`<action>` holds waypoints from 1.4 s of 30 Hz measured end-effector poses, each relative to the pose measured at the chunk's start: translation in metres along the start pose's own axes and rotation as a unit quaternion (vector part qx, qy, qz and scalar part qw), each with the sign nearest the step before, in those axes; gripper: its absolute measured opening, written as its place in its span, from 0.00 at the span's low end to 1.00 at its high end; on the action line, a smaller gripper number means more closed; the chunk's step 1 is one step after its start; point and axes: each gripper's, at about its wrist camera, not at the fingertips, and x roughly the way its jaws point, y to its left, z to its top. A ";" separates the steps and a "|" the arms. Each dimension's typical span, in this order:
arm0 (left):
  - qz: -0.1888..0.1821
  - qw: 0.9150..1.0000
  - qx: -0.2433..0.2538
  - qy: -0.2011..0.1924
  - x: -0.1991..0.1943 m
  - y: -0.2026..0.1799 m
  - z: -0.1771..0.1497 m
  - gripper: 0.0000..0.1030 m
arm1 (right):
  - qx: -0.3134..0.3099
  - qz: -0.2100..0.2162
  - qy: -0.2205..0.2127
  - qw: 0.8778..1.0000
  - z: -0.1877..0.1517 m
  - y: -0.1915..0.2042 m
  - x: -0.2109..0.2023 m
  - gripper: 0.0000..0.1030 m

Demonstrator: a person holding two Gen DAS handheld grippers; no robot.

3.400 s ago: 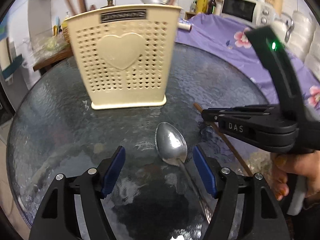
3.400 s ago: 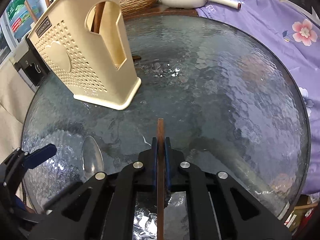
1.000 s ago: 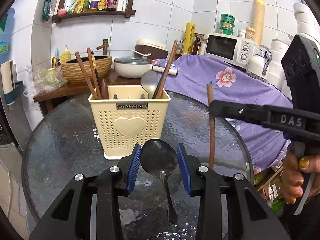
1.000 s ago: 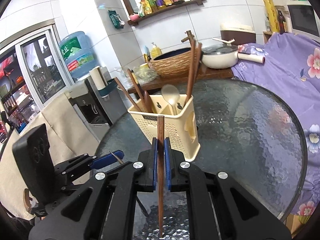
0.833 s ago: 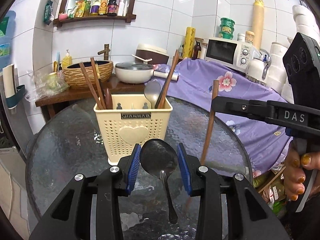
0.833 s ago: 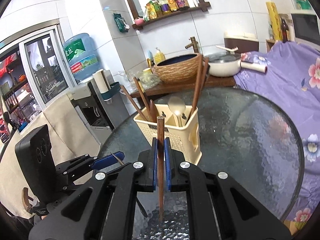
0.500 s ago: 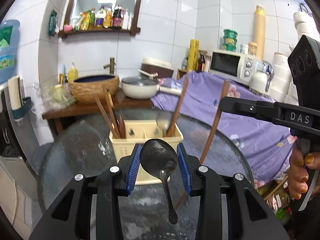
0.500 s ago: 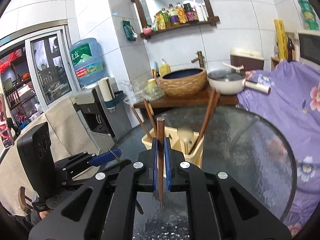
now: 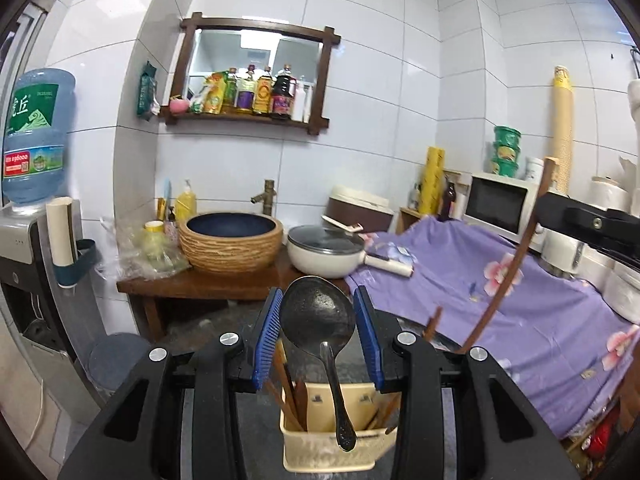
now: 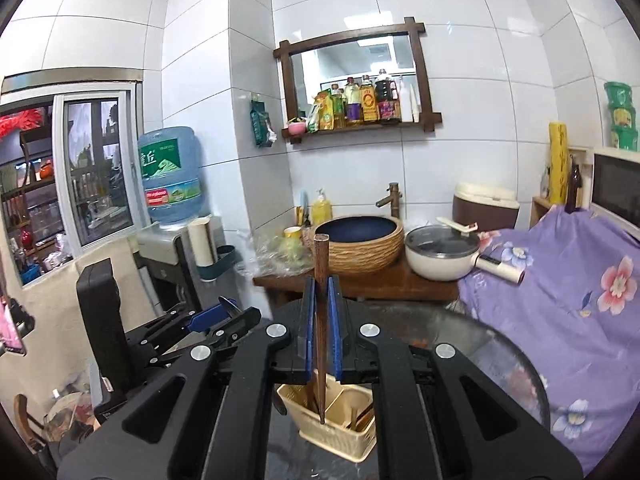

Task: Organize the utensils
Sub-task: 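Lower the spoon and chopstick into the cream holder and open both tools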

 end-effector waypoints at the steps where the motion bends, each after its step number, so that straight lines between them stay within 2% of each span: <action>1: 0.004 1.000 -0.001 -0.004 0.006 -0.001 0.002 0.35 | -0.002 -0.005 -0.004 1.000 0.002 -0.001 0.002 0.07; 5: 0.030 0.999 0.011 -0.007 0.028 -0.006 -0.003 0.35 | -0.019 -0.035 -0.010 0.999 -0.002 -0.004 0.018 0.07; 12: 0.048 0.999 0.021 0.005 0.056 -0.011 -0.032 0.35 | -0.001 -0.053 0.017 0.998 -0.044 -0.020 0.057 0.07; 28: 0.038 0.996 0.038 0.065 0.081 -0.010 -0.089 0.35 | 0.028 -0.052 0.080 0.995 -0.113 -0.039 0.093 0.07; 42: 0.032 0.993 0.049 0.102 0.094 -0.008 -0.112 0.35 | 0.049 -0.052 0.105 0.992 -0.133 -0.053 0.104 0.06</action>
